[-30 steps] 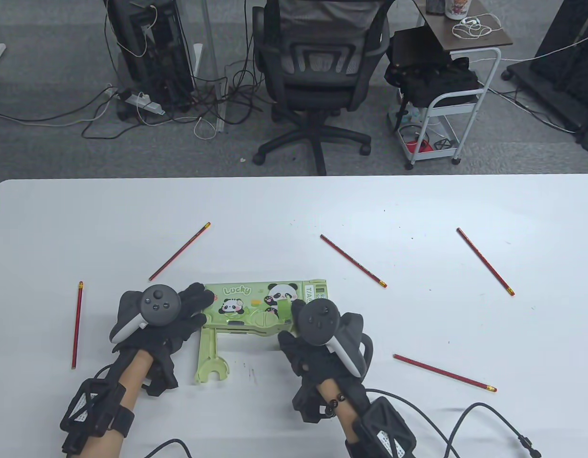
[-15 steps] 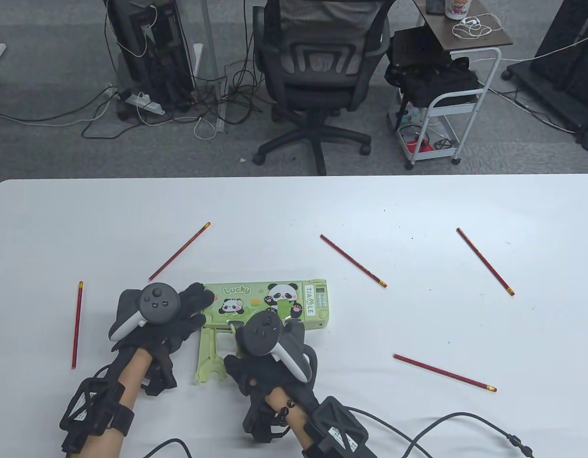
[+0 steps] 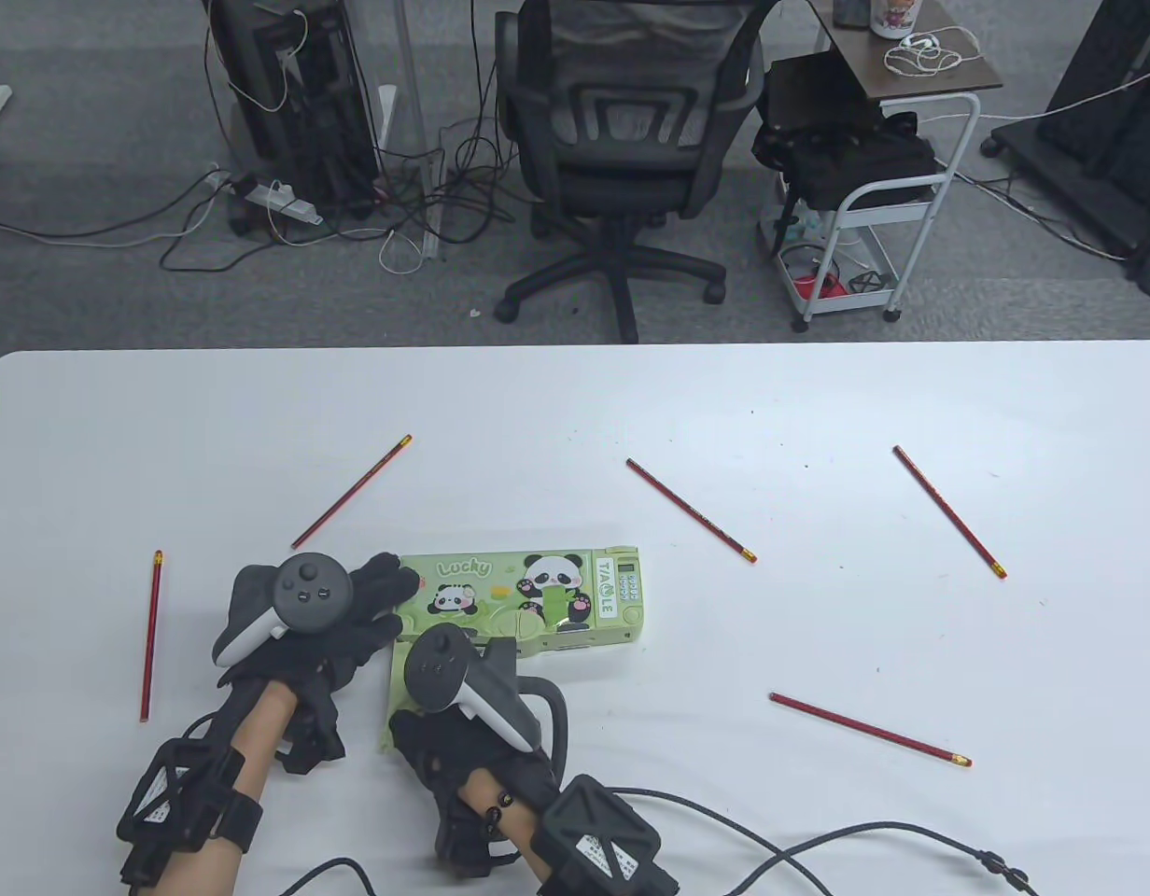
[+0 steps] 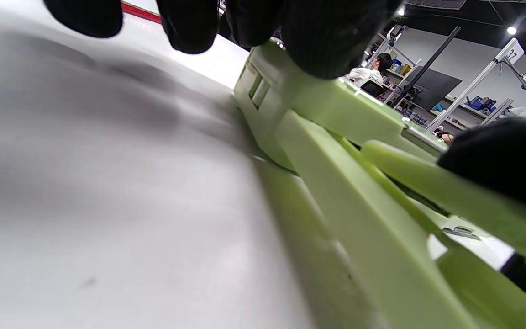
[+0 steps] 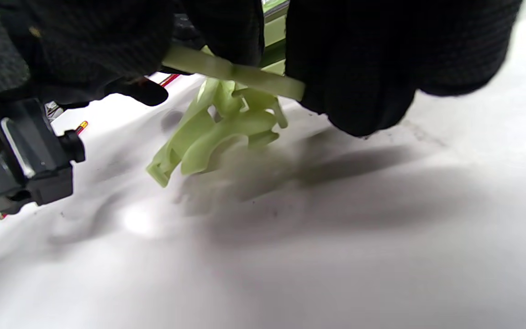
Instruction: Organize multifunction pencil case
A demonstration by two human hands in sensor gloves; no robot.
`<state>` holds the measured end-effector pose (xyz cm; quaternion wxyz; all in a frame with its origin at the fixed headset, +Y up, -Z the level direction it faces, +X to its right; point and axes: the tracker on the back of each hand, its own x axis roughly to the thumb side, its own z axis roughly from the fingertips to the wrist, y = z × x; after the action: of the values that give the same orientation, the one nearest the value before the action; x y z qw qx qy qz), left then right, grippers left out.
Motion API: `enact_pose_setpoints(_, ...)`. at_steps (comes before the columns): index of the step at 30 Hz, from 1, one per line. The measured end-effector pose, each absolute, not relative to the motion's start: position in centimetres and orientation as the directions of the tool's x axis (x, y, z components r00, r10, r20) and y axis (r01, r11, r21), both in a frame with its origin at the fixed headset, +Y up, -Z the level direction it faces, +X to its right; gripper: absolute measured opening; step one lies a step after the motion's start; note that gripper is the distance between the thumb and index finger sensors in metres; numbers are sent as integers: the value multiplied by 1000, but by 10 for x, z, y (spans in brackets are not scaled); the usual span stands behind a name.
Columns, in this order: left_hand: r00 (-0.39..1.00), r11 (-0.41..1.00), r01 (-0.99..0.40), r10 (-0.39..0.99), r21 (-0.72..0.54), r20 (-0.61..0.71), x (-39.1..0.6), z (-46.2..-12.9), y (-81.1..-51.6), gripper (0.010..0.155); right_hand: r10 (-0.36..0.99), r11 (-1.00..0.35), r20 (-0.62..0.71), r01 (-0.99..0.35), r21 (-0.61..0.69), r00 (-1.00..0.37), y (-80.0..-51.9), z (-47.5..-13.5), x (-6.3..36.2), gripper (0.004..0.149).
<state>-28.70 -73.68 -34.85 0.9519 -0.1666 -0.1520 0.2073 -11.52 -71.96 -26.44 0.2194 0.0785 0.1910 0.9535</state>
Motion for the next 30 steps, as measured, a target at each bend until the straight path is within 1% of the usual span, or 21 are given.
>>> enact_pose_setpoints(6,868,859,-342,444,-381,221,-287,-349,-737,55,384,-881,123,-323,347,-915,-719,-261,-125,69)
enact_pose_setpoints(18,869,859,-339,442,-384,221,-286,-348,-737,55,213,-963,256,-157,221,-943,-719,-254,-138,68)
enact_pose_setpoints(25,871,859,-333,438,-390,220,-286,-348,-737,56,167,-980,297,-126,154,-940,-722,-250,-144,68)
enact_pose_setpoints(30,872,858,-330,436,-392,220,-286,-348,-737,56,104,-992,323,-74,104,-941,-724,-245,-149,68)
